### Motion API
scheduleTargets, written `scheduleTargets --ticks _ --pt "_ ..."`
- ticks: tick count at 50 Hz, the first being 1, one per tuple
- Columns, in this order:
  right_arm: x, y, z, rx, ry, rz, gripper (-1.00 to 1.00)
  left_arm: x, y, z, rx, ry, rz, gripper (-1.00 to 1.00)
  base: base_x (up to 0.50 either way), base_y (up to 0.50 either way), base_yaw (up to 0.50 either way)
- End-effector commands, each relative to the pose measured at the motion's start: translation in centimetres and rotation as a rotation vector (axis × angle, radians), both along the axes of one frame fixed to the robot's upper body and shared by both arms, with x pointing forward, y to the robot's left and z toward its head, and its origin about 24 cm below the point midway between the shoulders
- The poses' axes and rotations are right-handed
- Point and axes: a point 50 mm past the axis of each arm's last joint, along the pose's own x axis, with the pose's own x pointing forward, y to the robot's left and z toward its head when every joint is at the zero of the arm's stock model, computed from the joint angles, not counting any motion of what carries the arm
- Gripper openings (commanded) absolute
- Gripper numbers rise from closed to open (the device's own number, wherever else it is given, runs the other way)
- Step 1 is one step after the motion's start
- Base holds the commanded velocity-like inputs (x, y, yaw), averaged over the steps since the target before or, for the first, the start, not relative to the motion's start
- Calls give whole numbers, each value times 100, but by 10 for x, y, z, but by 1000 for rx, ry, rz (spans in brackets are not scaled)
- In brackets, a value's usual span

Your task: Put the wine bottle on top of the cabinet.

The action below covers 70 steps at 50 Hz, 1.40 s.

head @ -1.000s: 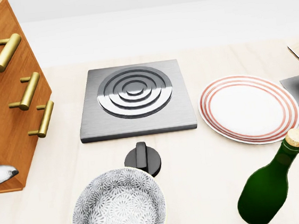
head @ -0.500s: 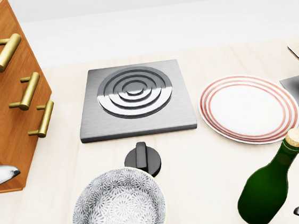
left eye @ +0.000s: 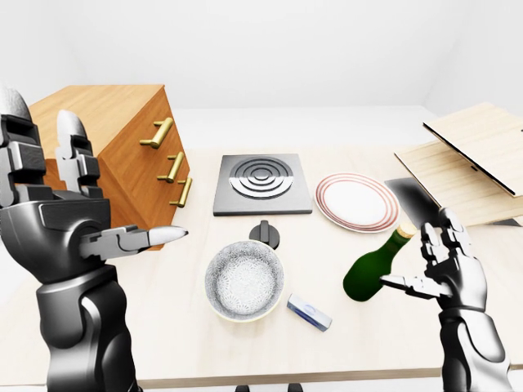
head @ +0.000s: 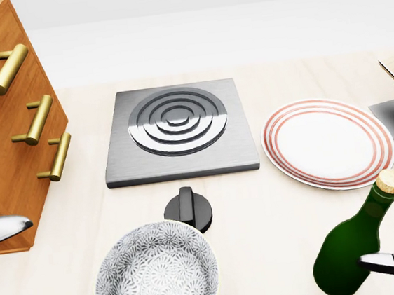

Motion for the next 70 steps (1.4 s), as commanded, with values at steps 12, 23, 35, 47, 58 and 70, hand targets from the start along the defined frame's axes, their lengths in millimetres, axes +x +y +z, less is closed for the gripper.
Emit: scheduleTargets --ticks 12,23,35,47,58,70 --pt "23 5 -7 -5 42 30 100 3 0 -4 -2 20 -1 100 0 0 0" --pt "37 16 2 -31 11 70 100 6 -1 -7 -3 39 -4 100 0 0 0" --pt "53 29 -2 -24 33 111 100 6 0 -10 -2 54 -1 100 0 0 0" --pt "51 29 0 -11 18 108 -100 8 2 -10 -8 56 1 100 0 0 0" --pt "42 31 18 -39 -58 106 -100 8 1 -11 -9 59 -1 100 0 0 0" --pt "21 44 79 -181 -306 132 -100 7 1 -8 -9 46 0 100 0 0 0"
